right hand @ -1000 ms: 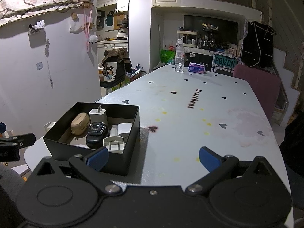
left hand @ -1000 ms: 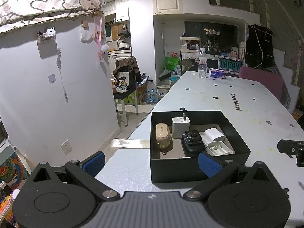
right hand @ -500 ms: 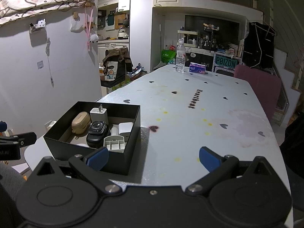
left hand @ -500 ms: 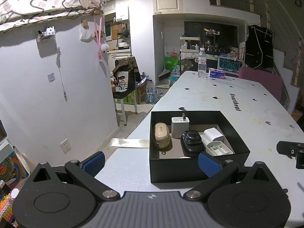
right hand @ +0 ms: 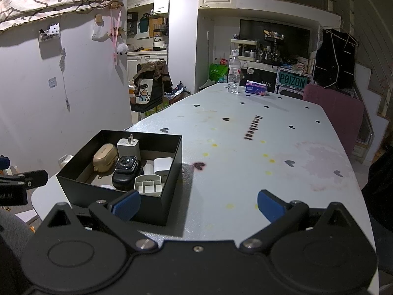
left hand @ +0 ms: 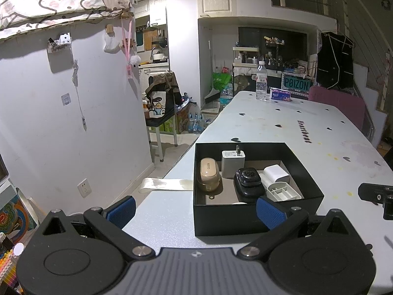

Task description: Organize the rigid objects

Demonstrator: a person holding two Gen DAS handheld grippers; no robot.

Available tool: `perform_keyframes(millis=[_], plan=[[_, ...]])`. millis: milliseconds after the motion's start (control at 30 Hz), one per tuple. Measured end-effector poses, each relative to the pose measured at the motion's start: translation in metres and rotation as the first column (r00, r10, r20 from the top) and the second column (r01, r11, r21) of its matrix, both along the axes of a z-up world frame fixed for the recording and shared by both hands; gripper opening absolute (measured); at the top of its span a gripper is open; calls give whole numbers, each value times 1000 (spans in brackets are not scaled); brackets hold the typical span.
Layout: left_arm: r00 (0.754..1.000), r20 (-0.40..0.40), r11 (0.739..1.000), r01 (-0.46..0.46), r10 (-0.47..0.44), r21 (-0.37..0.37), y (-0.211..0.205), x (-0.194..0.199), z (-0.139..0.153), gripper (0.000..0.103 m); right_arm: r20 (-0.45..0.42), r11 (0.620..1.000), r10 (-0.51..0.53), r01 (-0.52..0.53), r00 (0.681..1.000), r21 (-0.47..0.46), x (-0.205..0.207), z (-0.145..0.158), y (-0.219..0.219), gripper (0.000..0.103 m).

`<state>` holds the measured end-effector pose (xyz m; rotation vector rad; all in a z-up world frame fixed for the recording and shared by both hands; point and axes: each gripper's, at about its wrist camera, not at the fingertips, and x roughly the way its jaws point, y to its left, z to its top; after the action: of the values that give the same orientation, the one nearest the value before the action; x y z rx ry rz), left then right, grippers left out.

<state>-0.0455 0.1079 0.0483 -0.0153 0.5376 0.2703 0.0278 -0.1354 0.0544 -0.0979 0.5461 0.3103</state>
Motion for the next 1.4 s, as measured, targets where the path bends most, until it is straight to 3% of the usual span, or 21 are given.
perform_keyframes(millis=[1400], plan=[[1000,-4,1000,1,-1,-4,-3,-1,-3,103,0,1000,1,-1,1000,-5,0,-1,2,103]])
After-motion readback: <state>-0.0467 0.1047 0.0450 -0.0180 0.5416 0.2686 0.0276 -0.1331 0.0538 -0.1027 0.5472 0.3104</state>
